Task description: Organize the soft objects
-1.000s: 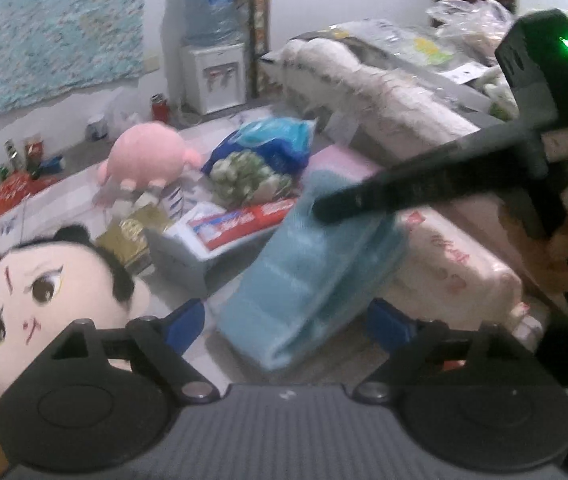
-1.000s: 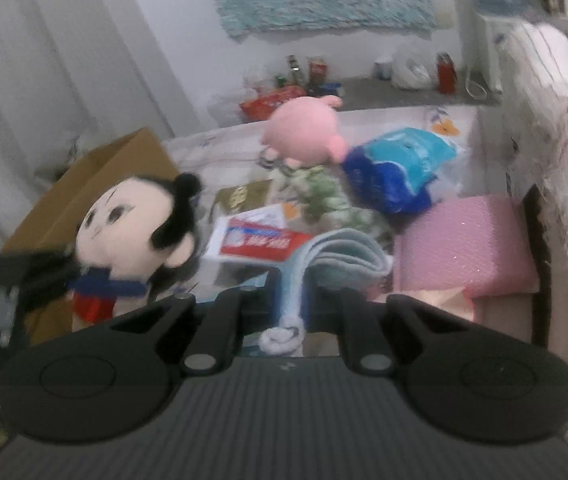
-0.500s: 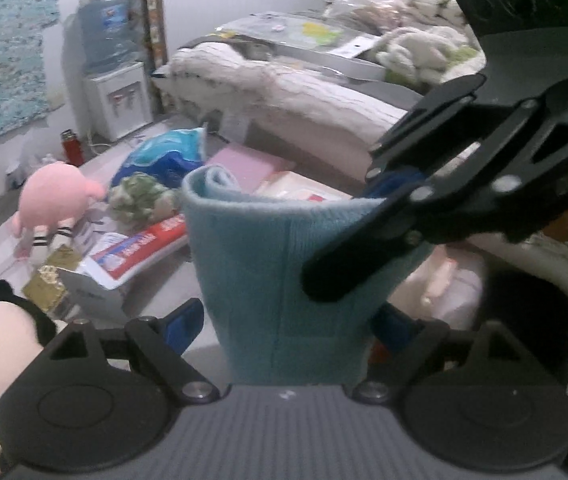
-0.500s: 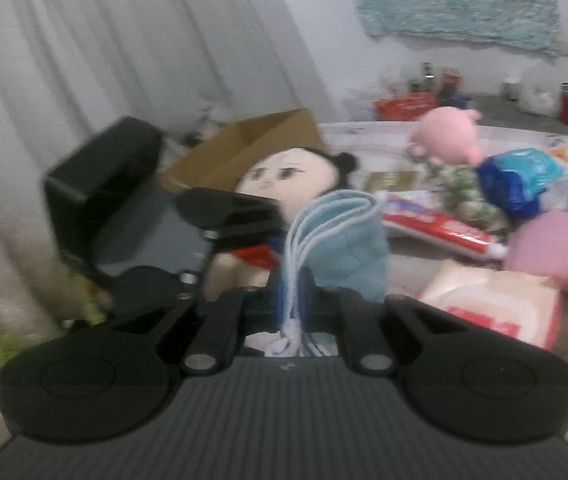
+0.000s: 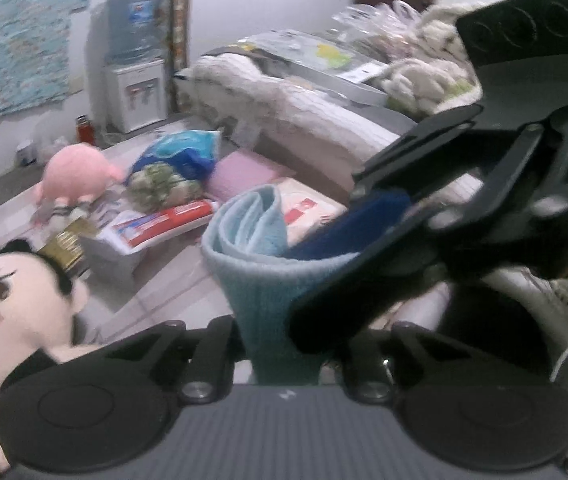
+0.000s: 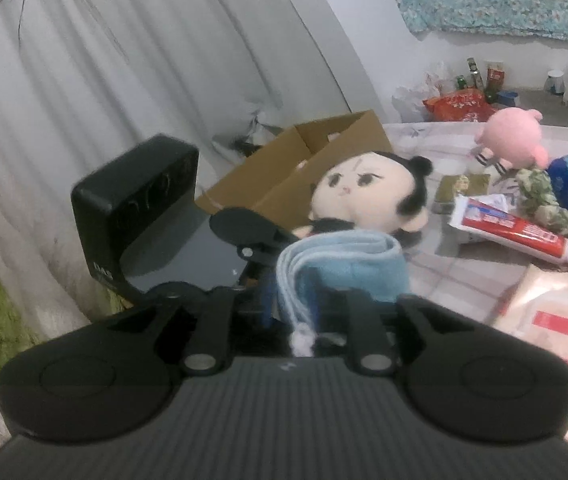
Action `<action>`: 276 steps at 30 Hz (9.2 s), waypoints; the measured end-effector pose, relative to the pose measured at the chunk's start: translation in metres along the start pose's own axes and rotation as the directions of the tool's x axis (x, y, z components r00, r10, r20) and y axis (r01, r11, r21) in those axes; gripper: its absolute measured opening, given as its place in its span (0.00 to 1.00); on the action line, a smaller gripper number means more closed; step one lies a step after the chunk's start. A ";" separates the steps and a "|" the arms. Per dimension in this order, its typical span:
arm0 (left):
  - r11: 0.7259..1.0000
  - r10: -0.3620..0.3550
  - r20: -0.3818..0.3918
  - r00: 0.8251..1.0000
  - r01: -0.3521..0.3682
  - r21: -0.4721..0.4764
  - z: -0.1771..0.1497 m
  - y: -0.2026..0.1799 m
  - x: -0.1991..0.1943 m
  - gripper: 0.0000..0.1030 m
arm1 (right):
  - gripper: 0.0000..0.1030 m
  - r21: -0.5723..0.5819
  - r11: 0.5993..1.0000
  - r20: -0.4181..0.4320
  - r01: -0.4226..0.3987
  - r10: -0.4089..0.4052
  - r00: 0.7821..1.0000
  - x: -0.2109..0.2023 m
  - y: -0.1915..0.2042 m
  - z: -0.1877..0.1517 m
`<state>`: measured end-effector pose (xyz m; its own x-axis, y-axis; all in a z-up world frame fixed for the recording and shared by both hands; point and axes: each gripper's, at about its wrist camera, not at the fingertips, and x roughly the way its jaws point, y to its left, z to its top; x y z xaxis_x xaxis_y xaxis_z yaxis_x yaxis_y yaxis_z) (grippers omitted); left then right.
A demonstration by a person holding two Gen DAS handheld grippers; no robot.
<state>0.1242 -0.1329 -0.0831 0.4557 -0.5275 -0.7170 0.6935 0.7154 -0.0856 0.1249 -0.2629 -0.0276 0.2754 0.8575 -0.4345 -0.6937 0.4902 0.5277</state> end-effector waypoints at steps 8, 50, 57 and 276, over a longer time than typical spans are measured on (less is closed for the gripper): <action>0.979 0.113 -0.005 0.994 -0.113 -0.169 -0.007 0.035 -0.027 0.16 | 0.82 0.058 0.989 0.185 0.135 -0.143 0.972 -0.015 -0.007 0.029; 0.925 0.206 0.117 0.971 -0.154 -0.347 -0.026 0.052 -0.119 0.16 | 0.16 -0.253 0.635 0.154 0.730 -0.719 0.678 0.051 0.015 0.019; 0.905 0.243 0.164 0.956 -0.162 -0.393 -0.038 0.042 -0.174 0.16 | 0.16 -0.185 0.731 0.217 0.657 -0.621 0.753 0.033 0.077 0.012; 0.944 0.330 -0.006 0.944 -0.329 0.035 -0.001 0.037 -0.020 0.91 | 0.58 0.470 0.875 -0.028 0.115 -0.115 0.993 0.053 -0.113 0.029</action>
<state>0.1409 -0.0956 -0.0727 0.6556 -0.2598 -0.7090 0.5237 0.8329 0.1791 0.2372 -0.2682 -0.0890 0.3349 0.7907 -0.5124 -0.2627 0.6006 0.7552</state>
